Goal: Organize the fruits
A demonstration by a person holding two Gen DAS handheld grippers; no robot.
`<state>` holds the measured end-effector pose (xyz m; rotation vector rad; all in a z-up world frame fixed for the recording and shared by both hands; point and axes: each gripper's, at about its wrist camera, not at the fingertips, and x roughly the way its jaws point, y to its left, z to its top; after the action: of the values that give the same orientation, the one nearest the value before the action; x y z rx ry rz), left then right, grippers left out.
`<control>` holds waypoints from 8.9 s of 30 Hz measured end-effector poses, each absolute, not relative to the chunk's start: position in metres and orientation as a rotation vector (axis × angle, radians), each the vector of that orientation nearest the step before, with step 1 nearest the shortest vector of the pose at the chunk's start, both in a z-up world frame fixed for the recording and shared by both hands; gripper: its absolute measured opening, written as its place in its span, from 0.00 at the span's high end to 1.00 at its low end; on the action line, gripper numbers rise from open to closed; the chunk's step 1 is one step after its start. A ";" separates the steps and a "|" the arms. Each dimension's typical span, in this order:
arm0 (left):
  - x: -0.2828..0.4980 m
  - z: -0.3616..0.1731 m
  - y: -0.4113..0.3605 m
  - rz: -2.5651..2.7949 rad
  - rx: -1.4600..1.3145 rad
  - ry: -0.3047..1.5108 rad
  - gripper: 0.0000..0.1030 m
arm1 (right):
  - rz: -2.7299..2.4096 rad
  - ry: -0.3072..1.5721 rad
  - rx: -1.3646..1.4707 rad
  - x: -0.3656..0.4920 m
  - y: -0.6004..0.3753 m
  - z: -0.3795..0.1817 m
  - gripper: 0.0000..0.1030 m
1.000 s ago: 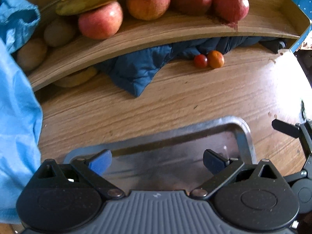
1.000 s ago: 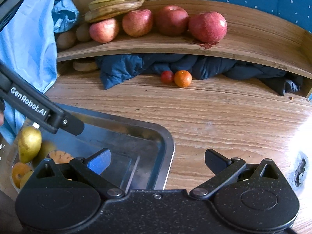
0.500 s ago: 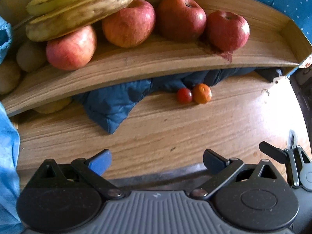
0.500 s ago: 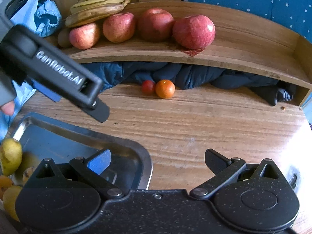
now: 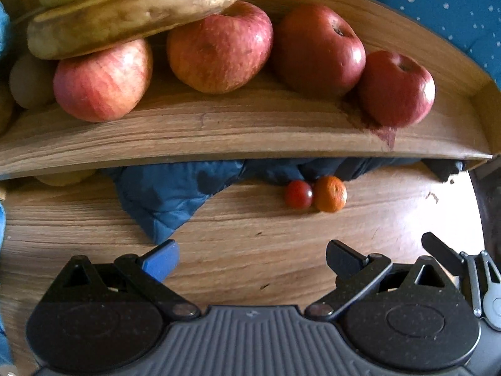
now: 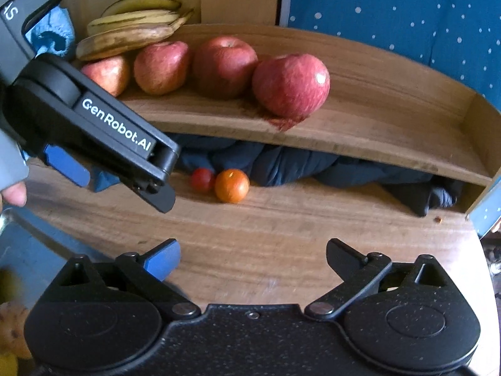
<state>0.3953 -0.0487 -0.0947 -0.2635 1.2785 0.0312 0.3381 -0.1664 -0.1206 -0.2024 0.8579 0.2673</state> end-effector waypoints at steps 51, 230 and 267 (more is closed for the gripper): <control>0.459 -0.138 -0.055 -0.097 -0.403 1.195 0.75 | 0.399 0.828 -0.365 0.386 -0.134 -0.147 0.58; 0.282 -0.100 -0.042 -0.022 -0.350 1.250 0.40 | 0.466 0.918 -0.279 0.222 -0.158 -0.089 0.42; 0.200 -0.024 -0.025 0.286 -0.221 0.868 0.02 | 0.429 0.705 -0.096 0.196 -0.196 -0.044 0.03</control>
<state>0.1998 -0.0250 -0.0245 -0.2211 0.8680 0.2858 0.1959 -0.1961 -0.0442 -0.0961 0.7046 0.4292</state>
